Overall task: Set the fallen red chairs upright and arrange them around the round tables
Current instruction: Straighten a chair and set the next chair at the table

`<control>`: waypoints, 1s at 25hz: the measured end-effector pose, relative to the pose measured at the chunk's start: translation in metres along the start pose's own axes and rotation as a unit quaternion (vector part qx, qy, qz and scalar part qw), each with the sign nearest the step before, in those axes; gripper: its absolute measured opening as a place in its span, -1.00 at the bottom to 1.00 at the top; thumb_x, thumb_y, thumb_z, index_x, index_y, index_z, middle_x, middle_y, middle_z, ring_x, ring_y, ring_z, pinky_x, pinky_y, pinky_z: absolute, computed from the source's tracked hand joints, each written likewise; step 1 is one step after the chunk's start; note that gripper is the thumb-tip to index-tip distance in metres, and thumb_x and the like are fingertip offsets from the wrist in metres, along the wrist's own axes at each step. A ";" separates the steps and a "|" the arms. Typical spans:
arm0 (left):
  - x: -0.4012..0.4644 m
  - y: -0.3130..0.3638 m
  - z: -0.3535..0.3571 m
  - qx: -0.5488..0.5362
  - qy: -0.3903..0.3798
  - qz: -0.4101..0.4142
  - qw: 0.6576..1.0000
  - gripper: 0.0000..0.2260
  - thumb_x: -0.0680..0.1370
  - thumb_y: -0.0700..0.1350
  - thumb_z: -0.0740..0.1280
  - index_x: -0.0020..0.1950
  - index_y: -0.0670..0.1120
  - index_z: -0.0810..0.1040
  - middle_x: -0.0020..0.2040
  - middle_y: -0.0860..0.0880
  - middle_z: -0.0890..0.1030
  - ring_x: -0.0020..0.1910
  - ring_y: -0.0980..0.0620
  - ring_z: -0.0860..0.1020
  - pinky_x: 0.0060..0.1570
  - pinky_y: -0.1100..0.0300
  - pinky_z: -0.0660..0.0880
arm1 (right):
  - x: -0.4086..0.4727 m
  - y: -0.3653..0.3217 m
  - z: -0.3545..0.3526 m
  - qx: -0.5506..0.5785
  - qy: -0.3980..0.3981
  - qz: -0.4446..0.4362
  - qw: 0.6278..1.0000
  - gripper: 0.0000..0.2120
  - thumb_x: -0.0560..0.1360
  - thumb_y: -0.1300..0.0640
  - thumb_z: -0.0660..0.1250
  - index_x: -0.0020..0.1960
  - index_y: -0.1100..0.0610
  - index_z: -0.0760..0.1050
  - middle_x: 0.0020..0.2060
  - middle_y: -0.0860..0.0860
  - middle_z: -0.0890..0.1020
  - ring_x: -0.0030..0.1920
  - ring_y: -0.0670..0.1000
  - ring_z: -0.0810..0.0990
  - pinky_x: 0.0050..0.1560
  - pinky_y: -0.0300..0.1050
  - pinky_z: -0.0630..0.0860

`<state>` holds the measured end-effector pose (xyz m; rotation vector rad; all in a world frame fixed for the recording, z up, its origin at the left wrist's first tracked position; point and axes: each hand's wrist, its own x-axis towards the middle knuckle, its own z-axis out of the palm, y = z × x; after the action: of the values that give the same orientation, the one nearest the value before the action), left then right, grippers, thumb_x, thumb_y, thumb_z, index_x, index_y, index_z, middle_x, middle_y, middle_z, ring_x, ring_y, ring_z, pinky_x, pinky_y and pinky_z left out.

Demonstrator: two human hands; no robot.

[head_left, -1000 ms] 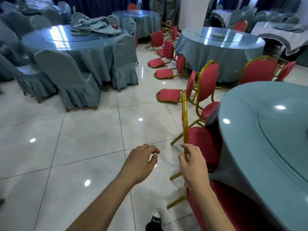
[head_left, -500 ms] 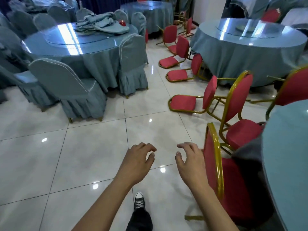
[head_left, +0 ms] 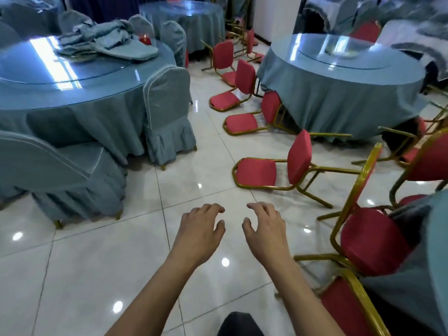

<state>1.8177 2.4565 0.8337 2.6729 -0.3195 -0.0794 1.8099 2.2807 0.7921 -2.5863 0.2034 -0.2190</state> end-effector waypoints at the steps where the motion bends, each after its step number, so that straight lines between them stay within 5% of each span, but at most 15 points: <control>1: 0.030 -0.006 -0.005 0.003 -0.002 0.012 1.000 -0.71 0.66 0.05 0.16 0.39 0.13 0.40 0.35 0.15 0.49 0.30 0.06 0.44 0.34 0.08 0.33 | 0.026 -0.003 0.005 -0.003 0.004 0.006 1.000 -0.64 0.58 0.01 0.29 0.38 -0.07 0.44 0.30 -0.09 0.44 0.30 -0.04 0.42 0.35 -0.05 0.34; 17: 0.484 -0.119 -0.036 0.007 -0.078 0.055 0.995 -0.73 0.66 0.03 0.18 0.35 0.11 0.45 0.32 0.09 0.47 0.27 0.03 0.43 0.32 0.07 0.39 | 0.463 -0.037 0.127 -0.002 -0.007 0.087 0.996 -0.58 0.54 0.00 0.33 0.39 -0.04 0.44 0.28 -0.02 0.43 0.24 0.06 0.43 0.25 0.01 0.32; 25: 0.738 -0.154 -0.045 0.015 -0.124 0.176 0.976 -0.74 0.65 0.02 0.18 0.33 0.09 0.47 0.26 0.05 0.51 0.22 -0.02 0.46 0.26 0.03 0.39 | 0.666 -0.038 0.152 -0.017 0.054 0.203 0.978 -0.53 0.52 -0.07 0.34 0.41 -0.05 0.41 0.28 -0.02 0.46 0.28 0.08 0.45 0.30 0.07 0.37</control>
<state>2.5716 2.4356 0.8041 2.5935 -0.8726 -0.3009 2.4930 2.2633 0.7603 -2.4991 0.7705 -0.2042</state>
